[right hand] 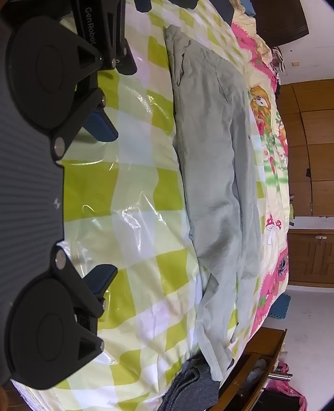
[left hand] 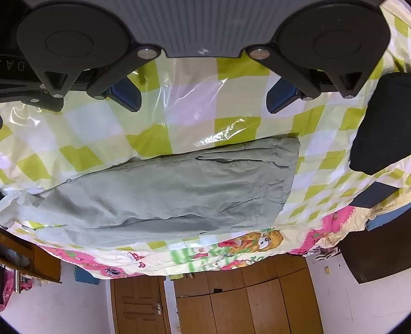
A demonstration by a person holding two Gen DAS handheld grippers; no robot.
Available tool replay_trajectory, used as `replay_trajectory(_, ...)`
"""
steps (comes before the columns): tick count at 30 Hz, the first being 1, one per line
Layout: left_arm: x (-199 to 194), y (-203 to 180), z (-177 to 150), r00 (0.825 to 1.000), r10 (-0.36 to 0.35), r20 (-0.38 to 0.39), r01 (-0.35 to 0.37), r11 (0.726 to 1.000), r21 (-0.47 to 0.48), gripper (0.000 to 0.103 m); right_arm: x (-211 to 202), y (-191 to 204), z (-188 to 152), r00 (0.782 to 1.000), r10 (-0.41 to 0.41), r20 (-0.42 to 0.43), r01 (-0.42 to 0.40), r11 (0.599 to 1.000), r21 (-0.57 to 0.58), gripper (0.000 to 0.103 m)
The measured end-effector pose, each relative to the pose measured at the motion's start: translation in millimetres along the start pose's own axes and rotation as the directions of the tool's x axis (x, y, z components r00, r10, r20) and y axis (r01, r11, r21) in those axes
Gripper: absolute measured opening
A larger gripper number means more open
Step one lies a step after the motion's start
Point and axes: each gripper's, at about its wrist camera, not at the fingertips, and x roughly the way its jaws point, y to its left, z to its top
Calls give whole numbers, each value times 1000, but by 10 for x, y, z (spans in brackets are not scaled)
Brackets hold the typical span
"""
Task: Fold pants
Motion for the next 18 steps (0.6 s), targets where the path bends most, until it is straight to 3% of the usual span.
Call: replay_trajectory(18, 5, 11, -21, 1000, 12, 13, -12, 1000, 12, 103, 42, 8, -10, 1000, -4, -27, 4, 1000, 0, 101)
